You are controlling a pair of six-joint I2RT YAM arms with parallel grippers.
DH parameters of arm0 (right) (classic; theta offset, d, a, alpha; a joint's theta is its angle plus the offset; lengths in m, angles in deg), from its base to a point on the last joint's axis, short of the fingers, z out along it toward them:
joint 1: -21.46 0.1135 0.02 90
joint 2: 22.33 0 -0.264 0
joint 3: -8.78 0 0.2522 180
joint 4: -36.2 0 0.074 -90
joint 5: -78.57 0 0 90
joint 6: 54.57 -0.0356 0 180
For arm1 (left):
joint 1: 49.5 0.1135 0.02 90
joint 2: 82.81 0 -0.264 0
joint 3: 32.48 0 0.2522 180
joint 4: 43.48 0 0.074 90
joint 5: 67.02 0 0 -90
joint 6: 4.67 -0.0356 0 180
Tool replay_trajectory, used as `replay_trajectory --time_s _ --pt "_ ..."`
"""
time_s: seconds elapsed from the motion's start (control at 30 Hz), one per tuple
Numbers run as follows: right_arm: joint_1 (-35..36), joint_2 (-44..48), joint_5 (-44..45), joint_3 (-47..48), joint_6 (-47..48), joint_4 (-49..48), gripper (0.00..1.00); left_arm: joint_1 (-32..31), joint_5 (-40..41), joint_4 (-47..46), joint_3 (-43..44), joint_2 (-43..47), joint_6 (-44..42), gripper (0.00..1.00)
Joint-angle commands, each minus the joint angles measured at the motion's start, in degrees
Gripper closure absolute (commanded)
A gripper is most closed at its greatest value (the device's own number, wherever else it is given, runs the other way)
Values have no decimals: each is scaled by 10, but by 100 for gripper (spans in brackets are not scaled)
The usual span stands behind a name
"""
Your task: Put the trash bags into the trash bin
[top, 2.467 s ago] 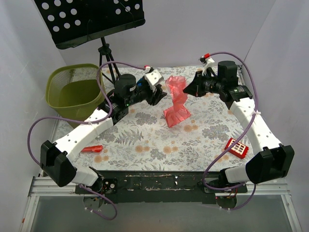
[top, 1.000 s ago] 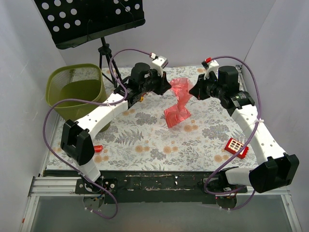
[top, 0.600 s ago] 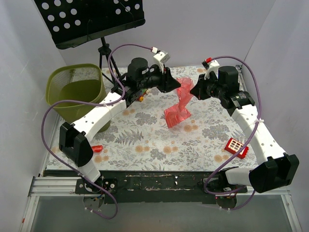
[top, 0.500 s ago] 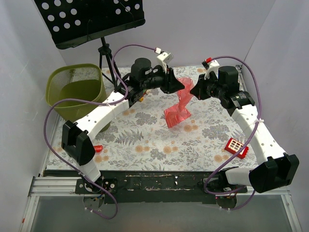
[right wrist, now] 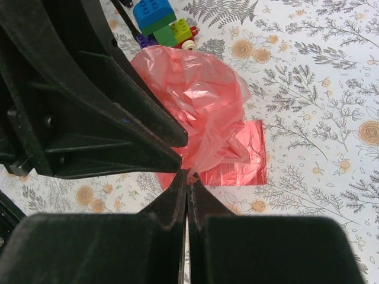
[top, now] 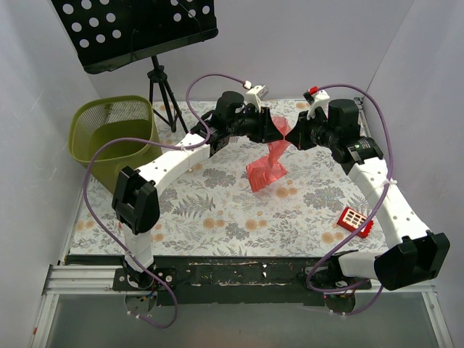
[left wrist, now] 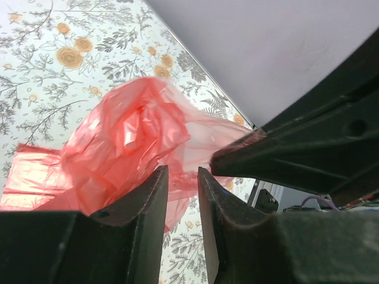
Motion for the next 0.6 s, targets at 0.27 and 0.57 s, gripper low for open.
replay_trajectory --time_s 0.27,0.57 --pt "-1 9 -22 -1 10 -15 99 8 -21 -33 32 -18 31 76" --pt "-1 9 -13 1 18 -10 99 9 -61 -55 17 -26 18 100"
